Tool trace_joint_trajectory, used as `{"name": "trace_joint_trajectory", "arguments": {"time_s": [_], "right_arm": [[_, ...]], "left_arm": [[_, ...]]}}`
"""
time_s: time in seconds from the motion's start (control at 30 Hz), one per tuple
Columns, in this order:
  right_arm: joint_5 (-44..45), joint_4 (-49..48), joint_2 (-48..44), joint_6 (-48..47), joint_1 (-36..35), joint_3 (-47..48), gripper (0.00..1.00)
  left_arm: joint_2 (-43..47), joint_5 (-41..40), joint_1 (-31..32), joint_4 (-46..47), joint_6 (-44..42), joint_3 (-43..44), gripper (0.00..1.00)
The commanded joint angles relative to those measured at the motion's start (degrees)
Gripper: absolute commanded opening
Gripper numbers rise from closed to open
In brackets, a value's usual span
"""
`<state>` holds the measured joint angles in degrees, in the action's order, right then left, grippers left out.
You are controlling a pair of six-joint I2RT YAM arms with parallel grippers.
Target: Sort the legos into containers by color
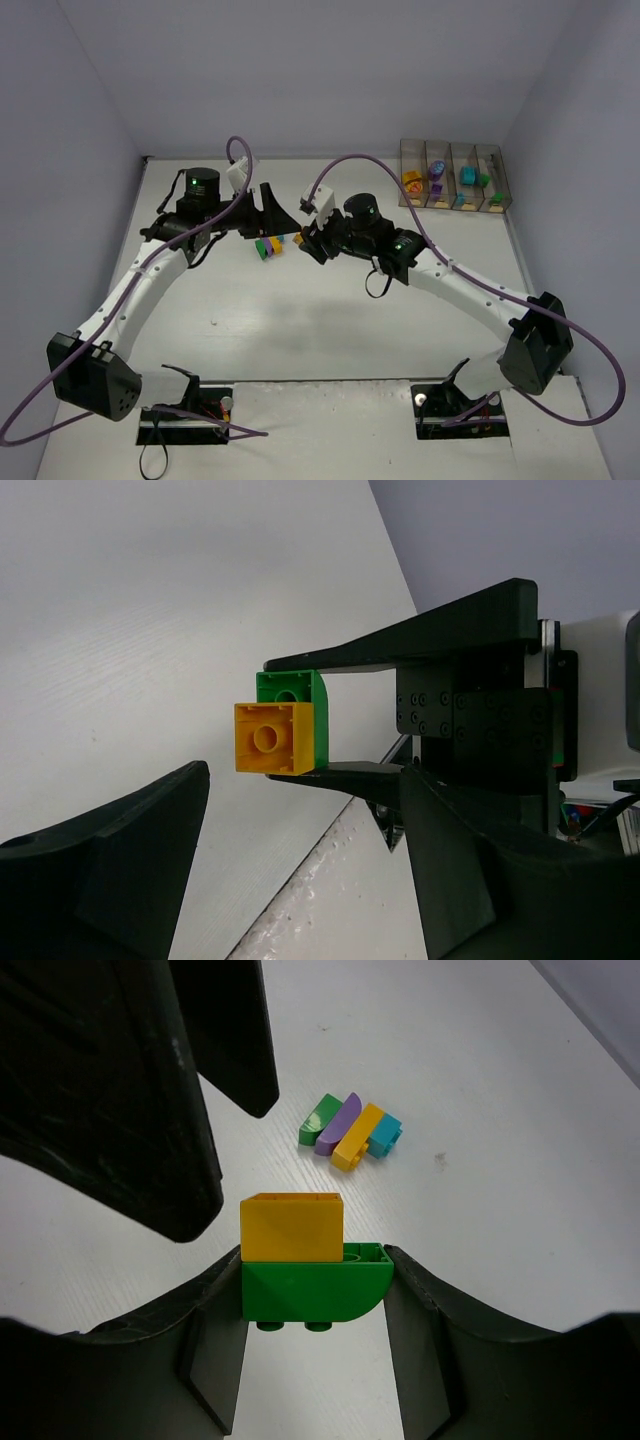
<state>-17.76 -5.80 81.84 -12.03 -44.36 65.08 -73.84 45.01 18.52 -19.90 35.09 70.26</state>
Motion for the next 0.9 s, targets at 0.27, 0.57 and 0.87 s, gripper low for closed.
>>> {"name": "trace_joint_trajectory", "arguments": {"time_s": [0.27, 0.57, 0.87], "right_arm": [[0.7, -5.4, -4.4, -0.1, -0.5, 0.5, 0.00], [0.5, -5.2, -4.8, 0.3, -1.4, 0.5, 0.00], [1.3, -5.7, -4.9, 0.2, -1.5, 0.5, 0.00]], "left_arm": [[-1.6, 3.6, -0.1, 4.4, 1.2, 0.0, 0.70], [-2.9, 6.7, 0.1, 8.6, 3.2, -1.2, 0.68], [-3.8, 9.5, 0.4, 10.7, 4.5, -2.3, 0.51]]}}
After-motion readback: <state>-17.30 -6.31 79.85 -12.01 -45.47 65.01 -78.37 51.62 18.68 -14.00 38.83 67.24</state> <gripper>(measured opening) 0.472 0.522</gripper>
